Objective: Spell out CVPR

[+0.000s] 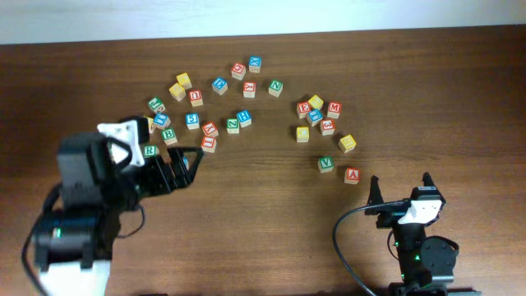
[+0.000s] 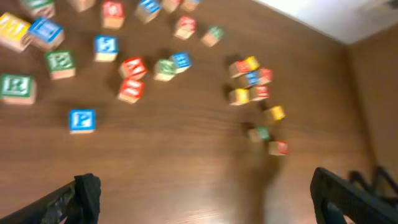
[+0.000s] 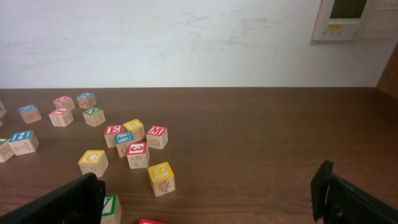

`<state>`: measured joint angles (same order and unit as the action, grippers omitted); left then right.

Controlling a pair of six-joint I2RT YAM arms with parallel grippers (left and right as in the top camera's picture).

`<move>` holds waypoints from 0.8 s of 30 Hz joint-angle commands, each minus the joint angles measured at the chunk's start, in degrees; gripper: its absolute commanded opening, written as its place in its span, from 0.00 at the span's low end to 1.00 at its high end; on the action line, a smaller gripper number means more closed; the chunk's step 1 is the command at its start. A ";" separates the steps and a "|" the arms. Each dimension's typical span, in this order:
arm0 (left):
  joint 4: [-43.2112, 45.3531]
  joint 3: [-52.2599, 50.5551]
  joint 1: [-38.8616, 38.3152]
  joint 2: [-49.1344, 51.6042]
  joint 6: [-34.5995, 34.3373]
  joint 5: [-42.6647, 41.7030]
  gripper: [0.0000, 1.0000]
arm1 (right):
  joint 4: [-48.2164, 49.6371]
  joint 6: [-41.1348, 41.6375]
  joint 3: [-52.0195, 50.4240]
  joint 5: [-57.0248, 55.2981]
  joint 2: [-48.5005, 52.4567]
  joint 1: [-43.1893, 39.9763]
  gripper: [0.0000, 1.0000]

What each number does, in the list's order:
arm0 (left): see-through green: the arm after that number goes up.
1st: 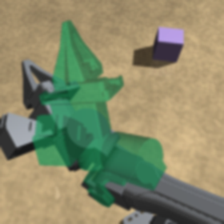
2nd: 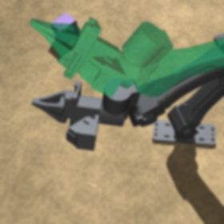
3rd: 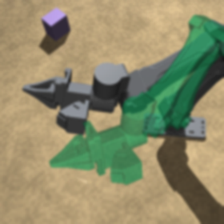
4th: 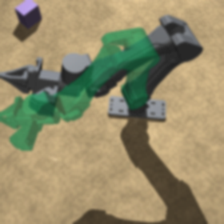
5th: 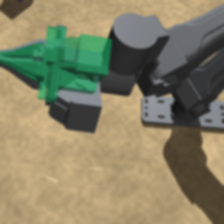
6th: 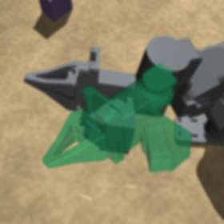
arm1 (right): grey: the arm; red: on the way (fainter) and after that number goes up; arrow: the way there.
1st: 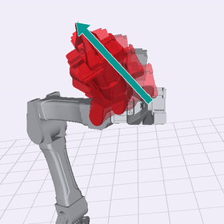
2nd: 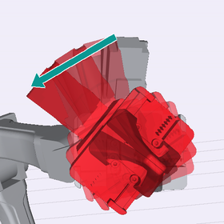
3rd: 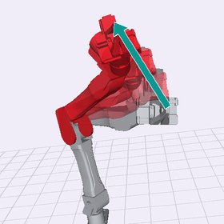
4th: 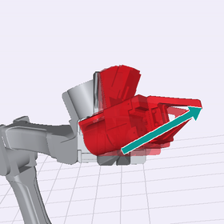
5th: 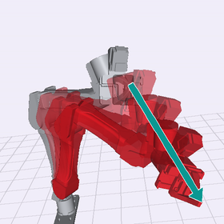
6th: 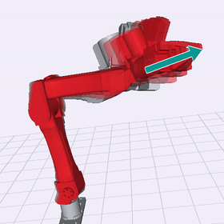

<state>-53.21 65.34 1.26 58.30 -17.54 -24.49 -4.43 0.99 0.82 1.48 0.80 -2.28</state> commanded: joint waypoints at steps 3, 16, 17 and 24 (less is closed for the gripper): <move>-0.37 1.55 0.13 6.80 0.48 -1.86 0.99 | -0.04 -0.31 -0.50 -0.26 -0.44 -0.37 0.98; 2.14 1.53 -0.02 12.98 0.28 -8.76 0.99 | -0.02 -0.31 -0.50 -0.28 -0.44 -0.37 0.98; 2.12 1.57 0.44 12.98 0.24 -3.72 0.99 | -0.04 -0.31 -0.50 -0.26 -0.44 -0.37 0.98; 0.15 1.55 11.52 13.00 -8.55 19.12 0.99 | -0.04 -0.31 -0.50 -0.28 -0.44 -0.37 0.98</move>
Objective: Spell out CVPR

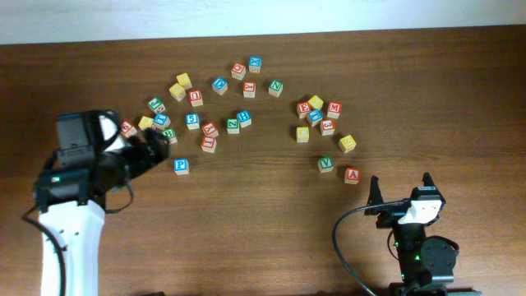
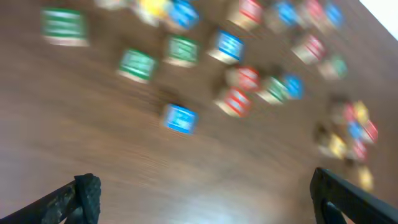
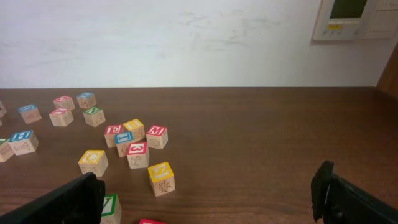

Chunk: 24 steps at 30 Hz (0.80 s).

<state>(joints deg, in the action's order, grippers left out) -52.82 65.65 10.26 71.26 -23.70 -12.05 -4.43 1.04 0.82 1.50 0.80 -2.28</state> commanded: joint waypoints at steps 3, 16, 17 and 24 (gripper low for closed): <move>-4.76 1.25 3.52 0.04 -2.38 12.70 0.99 | -0.04 -0.35 -0.50 -0.28 -0.44 -0.37 0.98; -6.88 1.25 3.52 0.04 -2.38 13.99 0.99 | 4.72 13.79 -0.50 13.66 -0.44 -0.37 0.98; -6.88 1.25 3.52 0.04 -2.38 13.99 0.99 | 4.57 19.21 -0.50 20.09 -0.44 -0.37 0.98; -6.88 1.25 3.52 0.04 -2.38 13.99 0.99 | 37.42 36.63 0.26 30.32 -0.44 -0.37 0.98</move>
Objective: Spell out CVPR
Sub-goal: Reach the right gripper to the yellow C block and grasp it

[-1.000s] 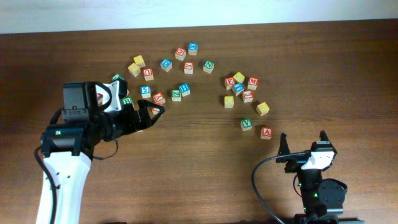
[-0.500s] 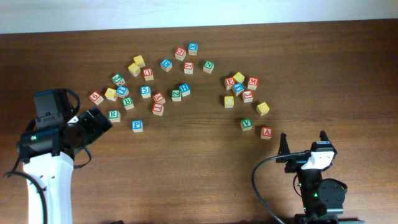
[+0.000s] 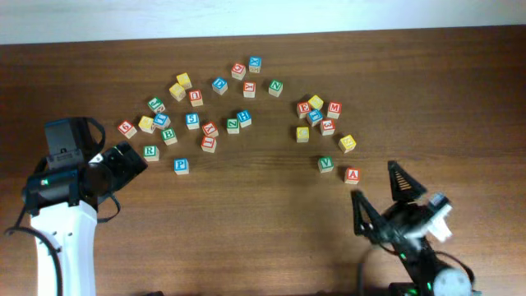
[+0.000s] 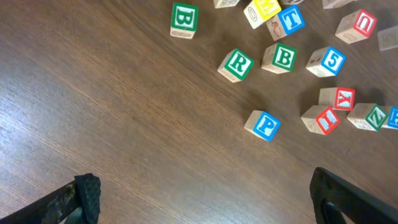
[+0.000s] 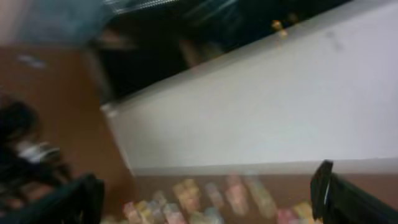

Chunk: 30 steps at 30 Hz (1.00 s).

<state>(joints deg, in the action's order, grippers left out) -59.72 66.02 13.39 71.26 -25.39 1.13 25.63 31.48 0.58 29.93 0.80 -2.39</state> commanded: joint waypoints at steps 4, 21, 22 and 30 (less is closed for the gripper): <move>0.04 0.87 0.39 0.04 -0.70 0.81 0.99 | 3.87 1.86 13.84 -4.02 4.26 -0.26 0.98; 0.02 0.87 0.39 0.04 -0.70 0.81 0.99 | -71.21 -8.44 91.62 25.18 87.95 6.78 0.98; 0.02 0.87 0.39 0.04 -0.70 0.81 0.99 | -71.45 -8.50 91.62 20.85 89.90 8.28 0.98; 0.02 0.87 0.39 0.04 -0.70 0.81 0.99 | -75.28 1.01 91.60 -34.93 111.56 27.56 0.98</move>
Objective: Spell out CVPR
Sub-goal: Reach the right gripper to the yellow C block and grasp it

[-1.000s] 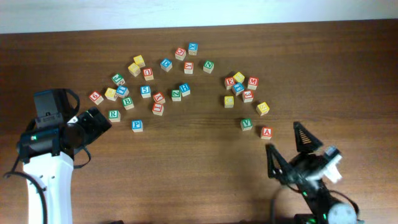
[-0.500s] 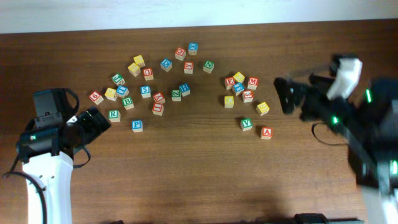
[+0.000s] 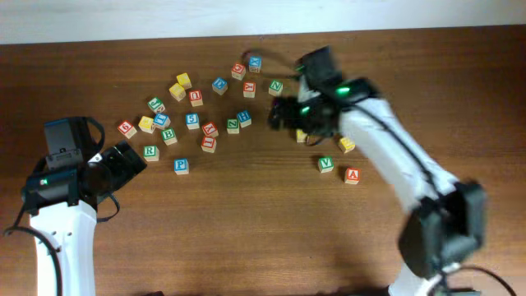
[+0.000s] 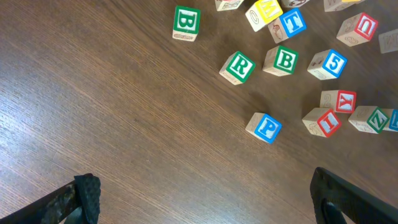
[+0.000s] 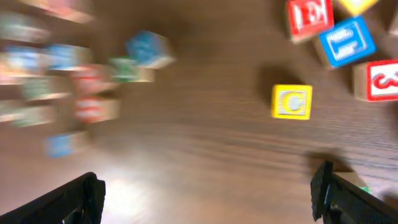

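Note:
The yellow C block (image 5: 292, 101) lies ahead of my open right gripper (image 5: 208, 202), which hovers over the table just left of the right-hand cluster (image 3: 283, 115). The green V block (image 3: 326, 164) sits below that cluster. The blue P block (image 4: 263, 127) and green R block (image 4: 237, 66) lie ahead of my open left gripper (image 4: 205, 208), which hangs at the left of the table (image 3: 123, 159) and holds nothing. P (image 3: 181, 165) and R (image 3: 151, 152) also show from above.
Several other letter and number blocks are scattered across the back half of the table, such as a green B (image 4: 186, 22), a blue 5 (image 4: 328, 64) and a red A (image 3: 352, 175). The right arm (image 3: 394, 164) stretches across the right side.
My right arm has moved from the front right of the table to the right-hand cluster of blocks, its gripper still open. The left arm and all blocks are where they were.
At first my left gripper hung open close to the blue P while the right arm sat at the front right. The left gripper then stood farther left, and farther still a moment later. The right arm tilted, and now reaches over the blocks. No block has moved.

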`<state>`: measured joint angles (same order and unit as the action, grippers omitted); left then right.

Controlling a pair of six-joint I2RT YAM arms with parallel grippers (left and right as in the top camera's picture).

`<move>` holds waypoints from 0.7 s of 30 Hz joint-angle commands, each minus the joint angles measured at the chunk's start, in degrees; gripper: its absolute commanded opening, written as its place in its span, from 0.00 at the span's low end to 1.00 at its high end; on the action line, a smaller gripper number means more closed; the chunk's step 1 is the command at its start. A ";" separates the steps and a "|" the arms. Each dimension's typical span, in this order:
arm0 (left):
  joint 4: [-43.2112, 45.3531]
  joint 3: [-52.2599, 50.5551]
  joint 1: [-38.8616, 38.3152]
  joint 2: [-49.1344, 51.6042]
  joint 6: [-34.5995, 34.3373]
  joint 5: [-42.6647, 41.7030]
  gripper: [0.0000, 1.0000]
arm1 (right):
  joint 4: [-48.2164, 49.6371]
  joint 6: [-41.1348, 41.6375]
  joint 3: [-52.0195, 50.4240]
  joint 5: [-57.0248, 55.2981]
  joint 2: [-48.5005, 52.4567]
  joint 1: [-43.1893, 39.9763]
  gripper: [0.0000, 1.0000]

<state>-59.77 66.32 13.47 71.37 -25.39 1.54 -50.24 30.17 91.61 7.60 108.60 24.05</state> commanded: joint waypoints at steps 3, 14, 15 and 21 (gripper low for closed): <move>0.07 0.57 0.31 -0.07 -0.70 0.39 0.99 | 2.08 2.25 0.57 -12.79 9.18 0.31 0.98; 0.07 0.57 0.31 -0.09 -0.70 0.39 0.99 | 5.14 -5.97 0.33 -12.55 12.70 -0.94 0.98; 0.07 0.57 0.31 -0.07 -0.70 0.39 0.99 | 5.49 -5.97 0.33 -12.35 13.62 -0.92 0.96; 0.09 0.57 0.31 -0.07 -0.70 0.39 0.99 | 7.89 -5.95 0.31 -12.39 15.02 -0.83 0.70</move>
<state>-59.79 66.32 13.47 71.37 -25.39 1.54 -42.85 24.23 91.61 -3.88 123.09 23.03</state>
